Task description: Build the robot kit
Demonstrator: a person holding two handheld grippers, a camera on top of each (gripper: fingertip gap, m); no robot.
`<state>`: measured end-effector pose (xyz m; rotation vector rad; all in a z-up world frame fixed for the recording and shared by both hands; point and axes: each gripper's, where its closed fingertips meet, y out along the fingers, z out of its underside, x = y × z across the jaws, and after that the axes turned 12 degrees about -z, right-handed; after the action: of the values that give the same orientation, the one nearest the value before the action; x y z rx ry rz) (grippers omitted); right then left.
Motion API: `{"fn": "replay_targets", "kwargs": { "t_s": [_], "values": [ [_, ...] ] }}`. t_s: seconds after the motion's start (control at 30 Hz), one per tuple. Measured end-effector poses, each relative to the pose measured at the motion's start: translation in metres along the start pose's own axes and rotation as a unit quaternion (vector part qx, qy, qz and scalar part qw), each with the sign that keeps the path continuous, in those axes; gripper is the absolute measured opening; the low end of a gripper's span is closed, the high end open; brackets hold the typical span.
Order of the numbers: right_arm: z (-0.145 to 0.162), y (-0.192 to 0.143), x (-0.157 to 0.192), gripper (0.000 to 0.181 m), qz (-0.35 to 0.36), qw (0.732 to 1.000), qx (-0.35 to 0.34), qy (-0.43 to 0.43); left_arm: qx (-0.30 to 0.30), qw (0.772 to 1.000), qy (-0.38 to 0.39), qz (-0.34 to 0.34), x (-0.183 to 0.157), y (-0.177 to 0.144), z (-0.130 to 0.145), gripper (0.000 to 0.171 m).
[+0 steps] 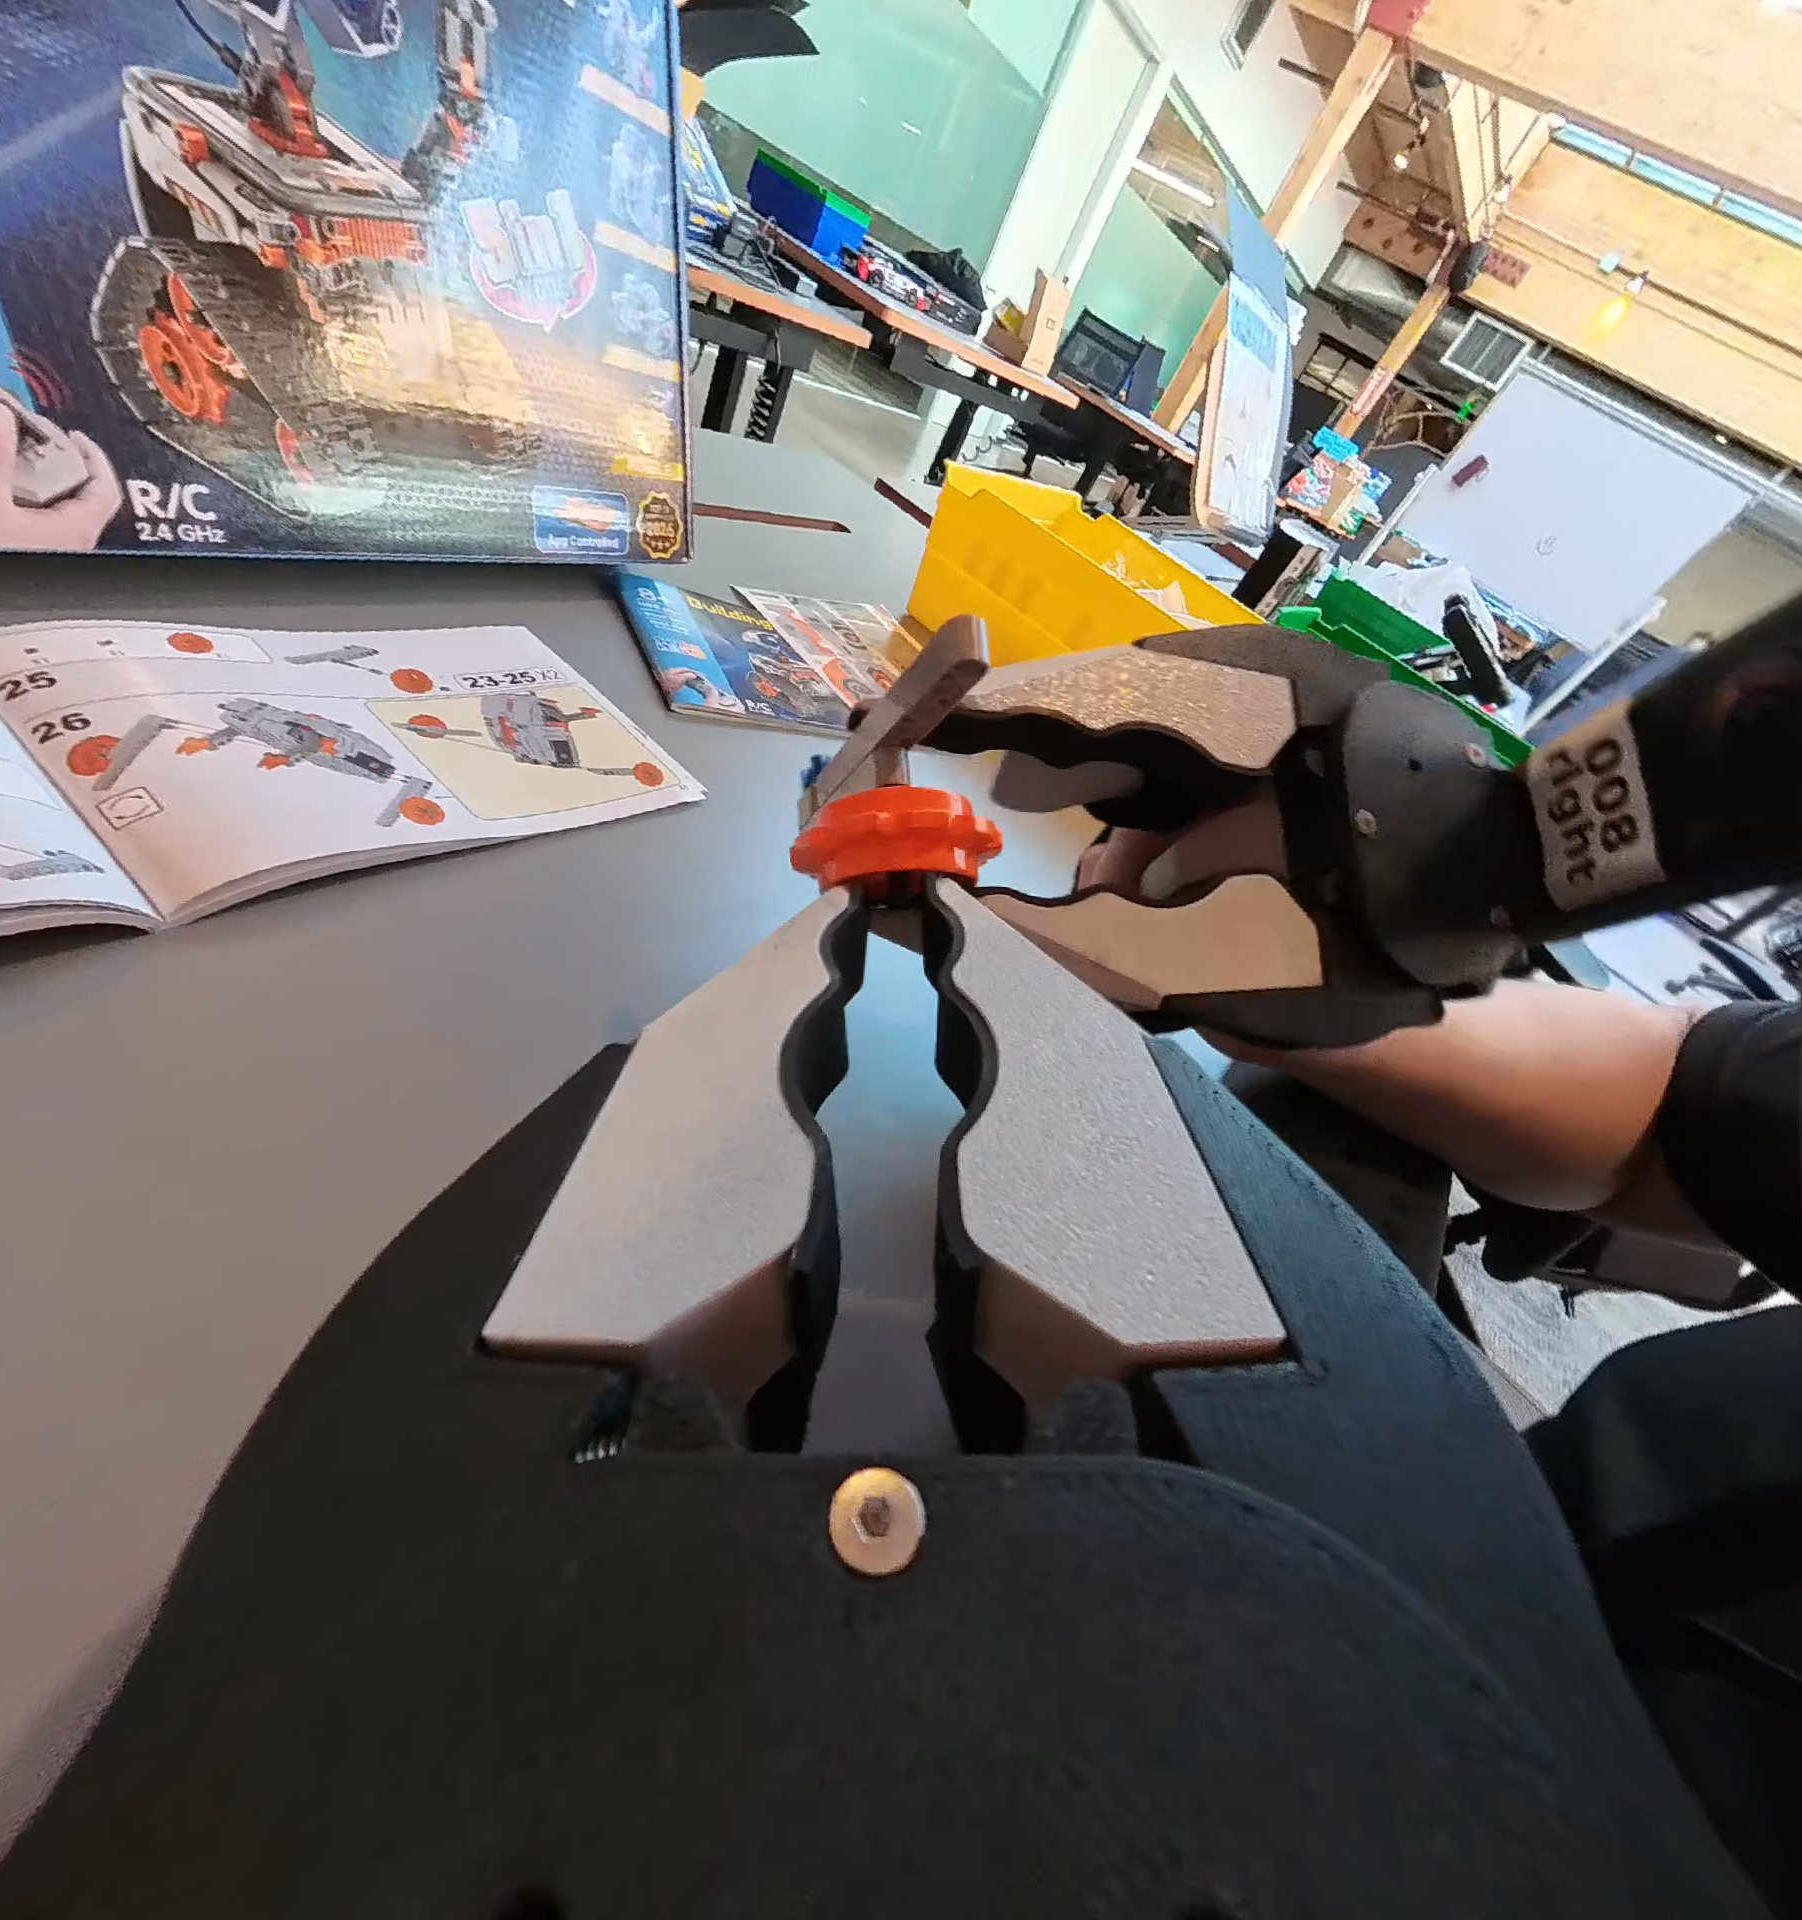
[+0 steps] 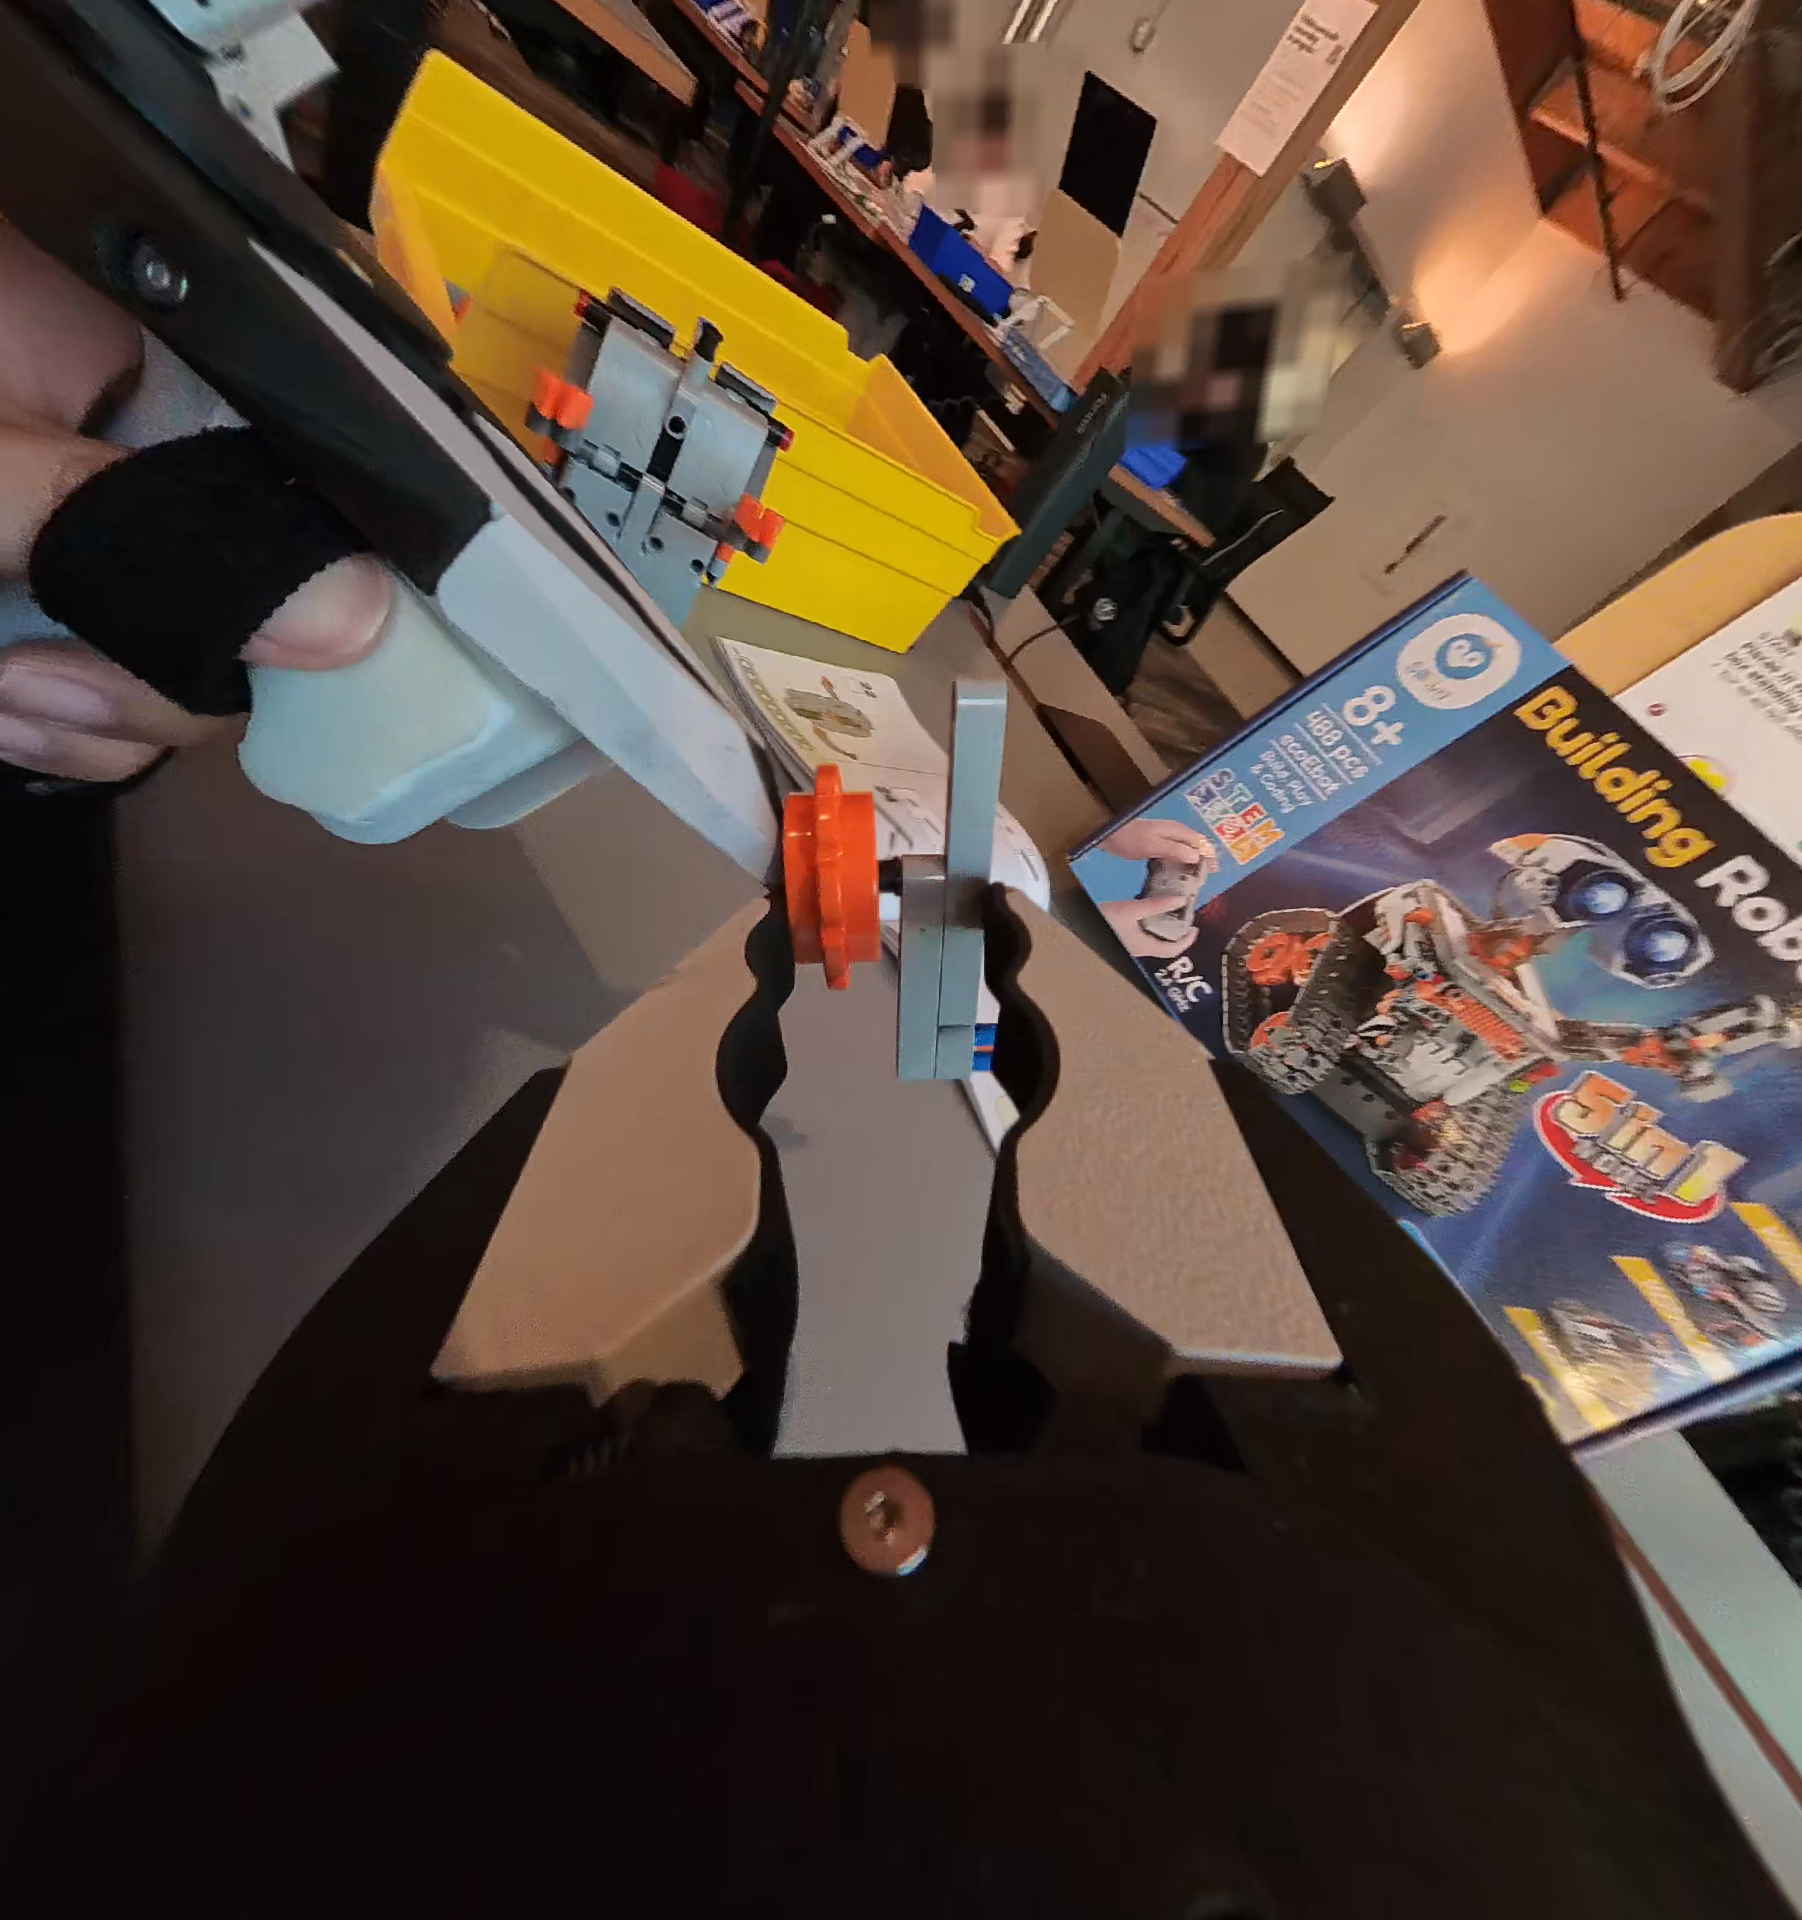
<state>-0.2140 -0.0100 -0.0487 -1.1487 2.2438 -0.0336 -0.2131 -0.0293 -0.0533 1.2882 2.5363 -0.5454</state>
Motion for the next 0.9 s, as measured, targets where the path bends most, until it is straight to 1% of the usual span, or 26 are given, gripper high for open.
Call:
{"fn": "replay_targets", "kwargs": {
  "t_s": [0.07, 0.2, 0.27, 0.33, 0.47, 0.63, 0.8, 0.9],
  "values": [
    [-0.0003, 0.0004, -0.0016, 0.034, 0.016, 1.000, 0.010, -0.013, -0.006, 1.000, -0.009, -0.006, 0.0019, 0.0011, -0.0015, 0.008],
    [-0.0005, -0.0012, -0.0059, 0.034, 0.038, 0.999, 0.019, -0.018, -0.024, 0.999, -0.023, 0.000, -0.0003, 0.0040, -0.0045, 0.003],
    [0.0027, -0.0008, -0.0057, 0.034, 0.034, 0.999, 0.025, -0.012, -0.020, 1.000, -0.008, -0.002, 0.0003, 0.0060, -0.0027, 0.002],
    [0.0031, -0.0011, -0.0057, 0.034, 0.032, 0.999, 0.025, -0.008, -0.011, 1.000, 0.007, 0.011, -0.0001, 0.0063, -0.0021, 0.001],
    [0.0037, 0.0023, -0.0037, 0.034, 0.015, 0.999, 0.022, 0.032, 0.015, 0.999, -0.005, 0.028, 0.0022, 0.0036, -0.0016, 0.001],
    [0.0041, 0.0016, -0.0039, 0.034, 0.012, 0.999, 0.022, 0.038, 0.021, 1.000, 0.012, 0.010, 0.0014, 0.0030, -0.0016, 0.001],
    [0.0035, 0.0003, -0.0060, 0.034, -0.004, 0.996, 0.004, 0.086, 0.023, 1.000, 0.012, 0.006, -0.0010, 0.0030, -0.0055, 0.001],
    [0.0035, -0.0024, -0.0061, 0.034, -0.017, 0.998, -0.006, 0.063, 0.033, 0.999, 0.014, 0.011, -0.0039, 0.0045, -0.0045, 0.001]
  ]
}}
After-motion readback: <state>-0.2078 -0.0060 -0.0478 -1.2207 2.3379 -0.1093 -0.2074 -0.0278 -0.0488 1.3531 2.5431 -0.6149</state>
